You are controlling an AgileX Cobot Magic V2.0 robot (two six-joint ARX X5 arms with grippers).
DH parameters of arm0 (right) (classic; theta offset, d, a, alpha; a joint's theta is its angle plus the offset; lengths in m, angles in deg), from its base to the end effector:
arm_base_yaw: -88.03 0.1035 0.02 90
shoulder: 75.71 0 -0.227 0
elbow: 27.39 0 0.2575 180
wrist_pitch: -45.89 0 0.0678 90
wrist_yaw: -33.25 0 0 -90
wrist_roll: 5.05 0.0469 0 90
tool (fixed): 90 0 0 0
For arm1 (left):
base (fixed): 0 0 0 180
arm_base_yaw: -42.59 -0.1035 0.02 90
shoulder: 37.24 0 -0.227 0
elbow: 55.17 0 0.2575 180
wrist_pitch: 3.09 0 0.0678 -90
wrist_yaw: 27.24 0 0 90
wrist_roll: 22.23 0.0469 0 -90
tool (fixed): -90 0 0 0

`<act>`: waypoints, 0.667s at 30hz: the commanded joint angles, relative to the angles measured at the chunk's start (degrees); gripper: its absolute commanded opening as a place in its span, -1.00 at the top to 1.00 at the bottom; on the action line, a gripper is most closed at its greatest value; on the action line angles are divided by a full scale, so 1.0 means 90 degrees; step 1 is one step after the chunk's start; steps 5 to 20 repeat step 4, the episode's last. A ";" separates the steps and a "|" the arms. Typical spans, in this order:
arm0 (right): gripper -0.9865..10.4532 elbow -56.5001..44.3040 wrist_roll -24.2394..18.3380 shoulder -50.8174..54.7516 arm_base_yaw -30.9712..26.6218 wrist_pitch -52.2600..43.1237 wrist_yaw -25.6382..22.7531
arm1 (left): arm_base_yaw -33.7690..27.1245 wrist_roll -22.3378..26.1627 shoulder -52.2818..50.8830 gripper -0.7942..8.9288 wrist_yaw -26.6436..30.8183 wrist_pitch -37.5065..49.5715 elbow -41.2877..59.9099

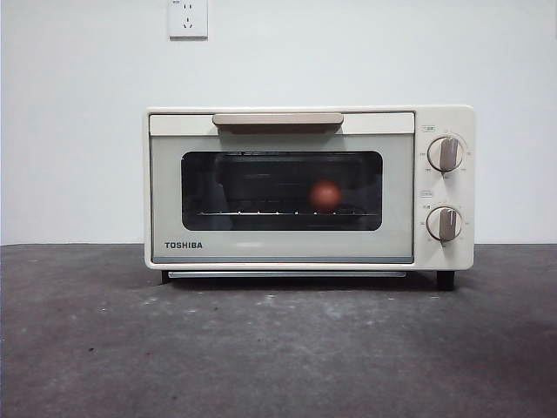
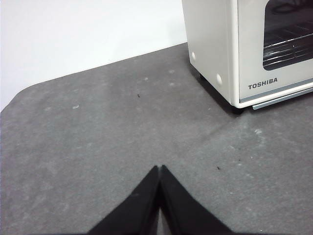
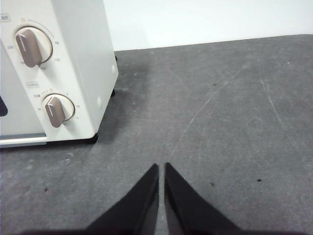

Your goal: Eggoven

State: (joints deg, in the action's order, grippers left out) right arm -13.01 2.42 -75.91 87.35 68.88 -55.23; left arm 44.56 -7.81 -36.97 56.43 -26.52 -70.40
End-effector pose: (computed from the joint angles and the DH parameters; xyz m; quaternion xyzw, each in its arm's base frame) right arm 0.1560 -0.0006 0.1498 0.0664 0.0771 0.0023 0.9948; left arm 0.1547 -0.0105 0.1542 0.1220 0.0642 -0.0809 0.9871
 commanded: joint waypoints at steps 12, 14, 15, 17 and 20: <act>0.82 -0.0029 -0.0053 0.0000 0.0019 -0.0080 -0.0005 | -0.0015 -0.0019 -0.0010 0.82 -0.0010 -0.0010 0.0153; 0.82 -0.0029 -0.0053 0.0000 0.0019 -0.0080 -0.0005 | -0.0015 -0.0019 -0.0010 0.82 -0.0010 -0.0010 0.0153; 0.82 -0.0029 -0.0053 0.0000 0.0019 -0.0080 -0.0005 | -0.0015 -0.0019 -0.0010 0.82 -0.0010 -0.0010 0.0153; 0.82 -0.0029 -0.0053 0.0000 0.0019 -0.0080 -0.0005 | -0.0015 -0.0019 -0.0010 0.82 -0.0010 -0.0010 0.0153; 0.82 -0.0029 -0.0053 0.0000 0.0019 -0.0080 -0.0005 | -0.0015 -0.0019 -0.0010 0.82 -0.0010 -0.0010 0.0153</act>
